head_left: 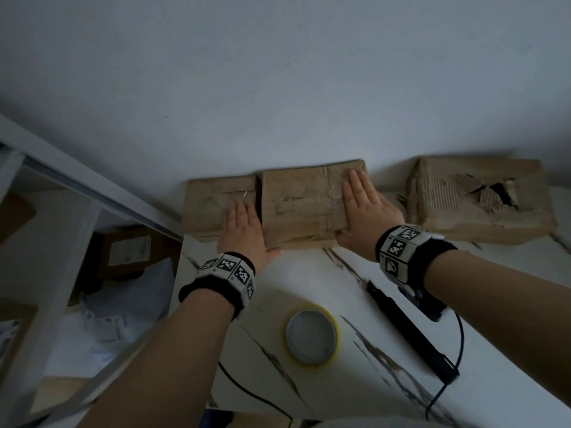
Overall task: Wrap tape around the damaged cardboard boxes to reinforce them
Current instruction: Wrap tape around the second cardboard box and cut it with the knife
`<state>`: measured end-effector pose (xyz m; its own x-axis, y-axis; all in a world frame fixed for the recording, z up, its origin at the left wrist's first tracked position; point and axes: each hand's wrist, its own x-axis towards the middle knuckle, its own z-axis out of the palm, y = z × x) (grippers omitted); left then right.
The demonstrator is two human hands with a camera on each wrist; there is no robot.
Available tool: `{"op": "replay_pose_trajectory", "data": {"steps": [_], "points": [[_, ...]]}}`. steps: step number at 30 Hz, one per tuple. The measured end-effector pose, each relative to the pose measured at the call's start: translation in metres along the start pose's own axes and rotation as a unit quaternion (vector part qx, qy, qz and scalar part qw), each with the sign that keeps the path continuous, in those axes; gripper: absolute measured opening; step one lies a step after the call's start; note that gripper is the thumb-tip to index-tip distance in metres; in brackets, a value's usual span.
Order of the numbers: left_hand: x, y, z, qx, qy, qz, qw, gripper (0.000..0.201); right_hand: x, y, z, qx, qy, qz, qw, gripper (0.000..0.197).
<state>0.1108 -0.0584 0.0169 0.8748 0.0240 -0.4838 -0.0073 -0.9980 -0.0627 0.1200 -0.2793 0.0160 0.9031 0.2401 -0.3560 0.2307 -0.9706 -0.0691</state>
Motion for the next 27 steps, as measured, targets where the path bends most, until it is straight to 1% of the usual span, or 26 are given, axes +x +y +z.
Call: {"op": "replay_pose_trajectory", "data": {"steps": [5,8,10,12,15,17,18,20,21,22,23,25,27], "points": [[0.002,-0.004,0.002,-0.057,0.030,0.011,0.998,0.101,0.000,-0.005,-0.001,0.017,0.000,0.018,1.000,0.096],[0.002,-0.005,0.000,-0.082,0.035,0.011,0.996,0.100,-0.001,-0.004,-0.001,0.026,-0.006,0.016,1.000,0.098],[0.000,-0.003,-0.003,-0.080,0.039,0.004,0.996,0.101,-0.002,-0.001,-0.002,0.038,-0.005,0.013,0.999,0.101],[-0.003,0.004,-0.007,-0.058,0.066,0.008,0.996,0.103,-0.004,0.001,-0.005,0.076,0.004,0.014,0.997,0.104],[-0.011,0.020,-0.013,-0.067,0.102,0.041,0.992,0.099,-0.014,0.003,-0.011,0.125,0.035,0.014,0.991,0.102],[-0.017,0.032,-0.016,-0.066,0.125,0.077,0.987,0.094,-0.027,0.003,-0.014,0.129,0.060,0.015,0.990,0.095],[-0.020,0.038,-0.017,-0.063,0.134,0.098,0.984,0.091,-0.035,0.003,-0.014,0.131,0.082,0.022,0.988,0.088],[-0.026,0.048,-0.018,-0.064,0.144,0.141,0.977,0.084,-0.053,0.006,-0.011,0.135,0.132,0.056,0.980,0.065],[-0.029,0.053,-0.018,-0.070,0.146,0.162,0.973,0.080,-0.063,0.008,-0.008,0.133,0.132,0.078,0.979,0.055],[-0.034,0.057,-0.018,-0.076,0.146,0.181,0.970,0.077,-0.072,0.011,-0.003,0.128,0.106,0.098,0.981,0.049],[-0.038,0.060,-0.017,-0.080,0.146,0.199,0.966,0.074,-0.081,0.013,0.004,0.123,0.058,0.116,0.984,0.048],[-0.046,0.068,-0.014,-0.074,0.141,0.235,0.959,0.071,-0.099,0.015,0.019,0.121,-0.043,0.145,0.981,0.052],[-0.052,0.075,-0.009,-0.059,0.135,0.261,0.954,0.069,-0.116,0.015,0.035,0.120,-0.102,0.167,0.973,0.055]]}}
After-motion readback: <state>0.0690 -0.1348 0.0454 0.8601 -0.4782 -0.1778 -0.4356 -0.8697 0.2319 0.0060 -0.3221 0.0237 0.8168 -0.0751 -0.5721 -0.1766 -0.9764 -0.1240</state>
